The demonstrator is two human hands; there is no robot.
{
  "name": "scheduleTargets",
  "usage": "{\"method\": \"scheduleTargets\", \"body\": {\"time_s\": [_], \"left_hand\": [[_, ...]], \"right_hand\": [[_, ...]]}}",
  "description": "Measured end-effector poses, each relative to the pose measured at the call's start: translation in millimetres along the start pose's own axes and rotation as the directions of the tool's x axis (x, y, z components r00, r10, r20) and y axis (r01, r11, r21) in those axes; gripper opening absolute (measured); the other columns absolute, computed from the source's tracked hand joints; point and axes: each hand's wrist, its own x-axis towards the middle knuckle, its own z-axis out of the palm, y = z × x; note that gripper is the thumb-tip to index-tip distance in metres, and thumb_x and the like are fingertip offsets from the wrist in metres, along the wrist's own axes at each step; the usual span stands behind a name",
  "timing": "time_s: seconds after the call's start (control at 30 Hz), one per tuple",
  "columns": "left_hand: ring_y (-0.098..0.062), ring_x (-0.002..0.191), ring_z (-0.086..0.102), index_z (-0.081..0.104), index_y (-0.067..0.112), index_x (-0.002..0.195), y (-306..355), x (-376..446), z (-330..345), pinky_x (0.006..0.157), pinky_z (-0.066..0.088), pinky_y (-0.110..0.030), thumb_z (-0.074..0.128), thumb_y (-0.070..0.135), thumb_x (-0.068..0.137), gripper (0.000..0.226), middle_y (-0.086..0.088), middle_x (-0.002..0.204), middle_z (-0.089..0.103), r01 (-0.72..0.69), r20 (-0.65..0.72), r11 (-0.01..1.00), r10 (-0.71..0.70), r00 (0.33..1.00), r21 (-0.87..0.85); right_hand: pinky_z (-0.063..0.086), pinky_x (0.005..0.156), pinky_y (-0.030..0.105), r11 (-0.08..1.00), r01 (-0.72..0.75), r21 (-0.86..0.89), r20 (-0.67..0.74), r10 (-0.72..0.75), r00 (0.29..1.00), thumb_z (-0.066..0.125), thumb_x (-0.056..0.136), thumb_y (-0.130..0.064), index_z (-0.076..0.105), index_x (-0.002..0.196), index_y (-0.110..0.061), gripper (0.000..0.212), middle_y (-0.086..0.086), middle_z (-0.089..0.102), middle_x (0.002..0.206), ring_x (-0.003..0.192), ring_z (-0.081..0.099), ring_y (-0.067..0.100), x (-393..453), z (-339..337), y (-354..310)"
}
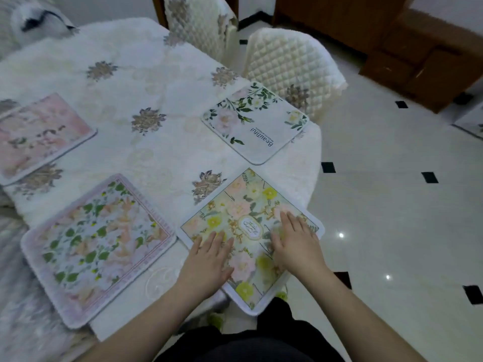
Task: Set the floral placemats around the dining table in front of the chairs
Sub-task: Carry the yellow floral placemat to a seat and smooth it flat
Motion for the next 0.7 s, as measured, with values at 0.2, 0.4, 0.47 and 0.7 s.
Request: {"method": "scheduleTargets", "body": {"time_s": [0.2,0.4,0.47,0.7], "left_hand": [[-0.03,0.153,0.006,0.008,0.027,0.159,36,16,3,0.121,0.009,-0.049,-0.003,0.068,0.08,0.09,-0.008,0.166,0.002,0.255,0.102,0.952,-0.24,0.965,-0.167],[-0.033,0.15,0.019,0.009,0.022,0.158,60,22,21,0.114,0.028,-0.056,0.003,0.08,0.085,0.094,-0.008,0.163,0.004,0.423,0.122,0.89,-0.407,0.905,-0.169],[-0.031,0.148,0.026,0.007,0.024,0.158,63,19,30,0.11,0.034,-0.055,0.007,0.078,0.089,0.088,-0.009,0.162,0.015,0.455,0.098,0.864,-0.445,0.89,-0.213],[-0.027,0.15,-0.011,-0.008,0.047,0.153,84,13,44,0.119,0.008,-0.054,0.003,0.086,0.079,0.084,-0.002,0.163,-0.014,0.564,0.02,0.749,-0.596,0.803,-0.347]], "right_hand": [[0.005,0.121,0.043,0.961,0.258,-0.098,0.1,-0.249,0.963,0.028,0.101,-0.049,0.01,0.155,-0.025,0.062,0.002,0.005,0.165,0.151,0.002,0.022,59,1,29],[0.004,0.12,0.05,0.916,0.365,-0.166,0.201,-0.331,0.922,0.033,0.098,-0.055,0.005,0.156,-0.027,0.07,0.012,-0.01,0.163,0.15,-0.009,0.03,97,9,45],[0.005,0.12,0.051,0.903,0.39,-0.179,0.215,-0.35,0.912,0.038,0.097,-0.056,0.005,0.156,-0.028,0.073,0.014,-0.01,0.163,0.149,-0.009,0.032,101,10,48],[0.013,0.117,0.051,0.899,0.408,-0.158,0.253,-0.362,0.897,0.052,0.088,-0.065,0.009,0.154,-0.038,0.083,0.025,-0.012,0.16,0.148,-0.006,0.04,117,4,48]]}}
